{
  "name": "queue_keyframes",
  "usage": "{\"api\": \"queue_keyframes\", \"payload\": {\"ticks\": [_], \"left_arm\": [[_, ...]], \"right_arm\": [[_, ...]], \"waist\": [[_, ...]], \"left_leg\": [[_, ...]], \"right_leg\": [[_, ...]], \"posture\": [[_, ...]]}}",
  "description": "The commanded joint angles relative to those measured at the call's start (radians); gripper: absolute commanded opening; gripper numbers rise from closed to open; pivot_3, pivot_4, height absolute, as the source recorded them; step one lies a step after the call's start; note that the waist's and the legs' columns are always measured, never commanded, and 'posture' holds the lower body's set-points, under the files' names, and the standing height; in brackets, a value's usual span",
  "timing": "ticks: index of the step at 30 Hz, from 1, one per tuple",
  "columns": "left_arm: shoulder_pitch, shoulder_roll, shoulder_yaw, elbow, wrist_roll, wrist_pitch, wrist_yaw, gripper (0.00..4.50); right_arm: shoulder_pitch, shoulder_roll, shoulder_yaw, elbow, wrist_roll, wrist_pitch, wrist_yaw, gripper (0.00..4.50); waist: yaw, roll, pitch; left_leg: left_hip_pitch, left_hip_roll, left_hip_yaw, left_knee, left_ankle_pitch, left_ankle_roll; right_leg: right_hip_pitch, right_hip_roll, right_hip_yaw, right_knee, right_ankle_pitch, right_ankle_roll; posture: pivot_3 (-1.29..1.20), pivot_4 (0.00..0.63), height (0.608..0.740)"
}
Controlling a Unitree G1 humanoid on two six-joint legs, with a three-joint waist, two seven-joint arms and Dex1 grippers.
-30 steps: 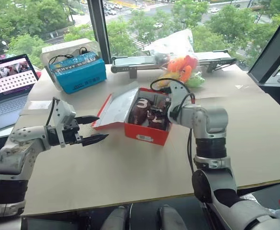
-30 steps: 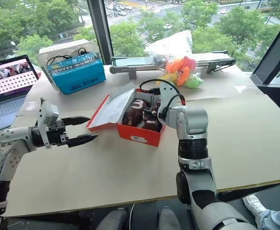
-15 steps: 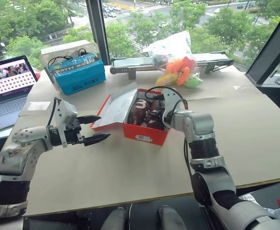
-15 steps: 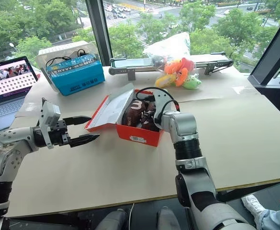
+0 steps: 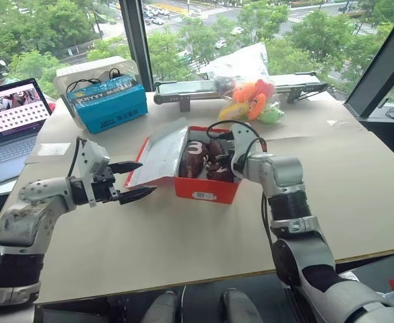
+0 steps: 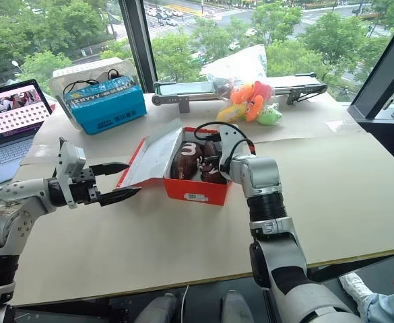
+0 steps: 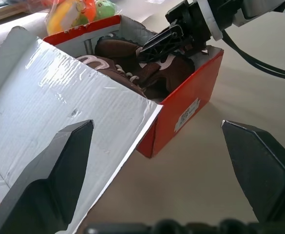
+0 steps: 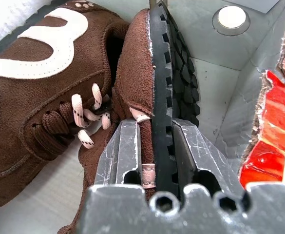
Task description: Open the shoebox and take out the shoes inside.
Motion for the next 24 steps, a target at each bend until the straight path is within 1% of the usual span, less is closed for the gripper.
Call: {"api": "queue_keyframes", "payload": {"ticks": [1,5,8,11,12,14,16,18,20,21,24], "left_arm": [[-0.025,0.001,0.004,-0.009,-0.007,-0.015,-0.004,4.5],[-0.031,0.003,0.001,-0.002,-0.006,-0.015,-0.01,4.5],[-0.042,0.003,-0.005,0.007,-0.004,-0.016,-0.015,4.5],[-0.051,0.005,-0.012,0.013,-0.002,-0.016,-0.023,4.5],[-0.055,0.005,-0.014,0.014,-0.001,-0.016,-0.024,4.5],[-0.057,0.005,-0.015,0.016,-0.001,-0.016,-0.025,4.5],[-0.061,0.004,-0.018,0.017,-0.001,-0.016,-0.026,4.5],[-0.064,-0.002,-0.025,0.017,0.0,-0.017,-0.023,4.5],[-0.065,-0.004,-0.027,0.016,0.0,-0.018,-0.023,4.5],[-0.066,-0.007,-0.032,0.016,0.0,-0.019,-0.023,4.5],[-0.073,-0.015,-0.045,0.021,0.004,-0.022,-0.026,4.5]], "right_arm": [[-0.077,0.003,-0.039,-0.039,0.006,-0.02,-0.028,0.69],[-0.167,-0.029,-0.081,-0.088,0.01,0.003,-0.059,0.69],[-0.212,-0.052,-0.136,-0.119,0.019,0.035,-0.087,0.69],[-0.235,-0.071,-0.228,-0.19,0.042,0.099,-0.115,0.69],[-0.24,-0.085,-0.287,-0.22,0.058,0.142,-0.124,0.69],[-0.238,-0.114,-0.359,-0.26,0.078,0.202,-0.128,0.69],[-0.207,-0.18,-0.452,-0.273,0.091,0.262,-0.118,0.69],[-0.126,-0.254,-0.536,-0.255,0.106,0.307,-0.087,0.69],[-0.084,-0.285,-0.563,-0.249,0.115,0.324,-0.072,0.69],[-0.038,-0.307,-0.576,-0.233,0.119,0.32,-0.056,0.69],[0.077,-0.338,-0.606,-0.179,0.107,0.259,-0.04,0.69]], "waist": [[0.001,0.0,0.0],[0.004,0.002,0.002],[0.006,0.002,0.002],[0.009,0.002,0.002],[0.009,0.002,0.002],[0.01,0.002,0.002],[0.014,0.002,0.003],[0.022,0.001,0.002],[0.03,0.001,0.002],[0.031,0.001,0.002],[0.019,0.002,0.003]], "left_leg": [[-0.001,0.0,0.0,0.0,0.0,0.0],[-0.006,0.0,0.001,0.0,0.001,0.002],[-0.012,-0.001,0.001,0.0,0.003,0.005],[-0.012,-0.001,0.001,-0.001,0.003,0.005],[-0.012,-0.001,0.001,-0.001,0.003,0.005],[-0.012,-0.001,0.001,0.0,0.003,0.005],[-0.013,-0.001,0.001,0.0,0.003,0.006],[-0.013,-0.001,0.001,0.0,0.004,0.006],[-0.012,-0.001,0.001,0.0,0.003,0.006],[-0.012,-0.001,0.002,0.0,0.004,0.006],[-0.012,0.0,0.005,0.0,0.004,0.006]], "right_leg": [[-0.001,0.0,0.0,0.0,0.0,0.0],[-0.007,0.0,0.001,0.0,0.001,-0.002],[-0.013,0.0,0.001,0.001,0.006,-0.009],[-0.013,0.0,0.0,0.001,0.006,-0.009],[-0.013,0.0,0.0,0.001,0.006,-0.009],[-0.012,0.0,0.0,0.001,0.006,-0.009],[-0.013,0.0,0.0,0.001,0.006,-0.009],[-0.012,0.0,0.0,0.0,0.006,-0.008],[-0.01,0.0,-0.002,-0.001,0.006,-0.008],[-0.009,0.0,-0.001,-0.002,0.006,-0.008],[-0.01,-0.001,0.0,-0.002,0.006,-0.008]], "posture": [[0.0,0.15,0.74],[0.0,0.15,0.74],[0.0,0.15,0.74],[0.0,0.15,0.74],[0.0,0.15,0.74],[0.0,0.15,0.74],[0.0,0.15,0.74],[0.0,0.15,0.74],[0.0,0.15,0.74],[0.0,0.15,0.74],[0.0,0.15,0.74]]}}
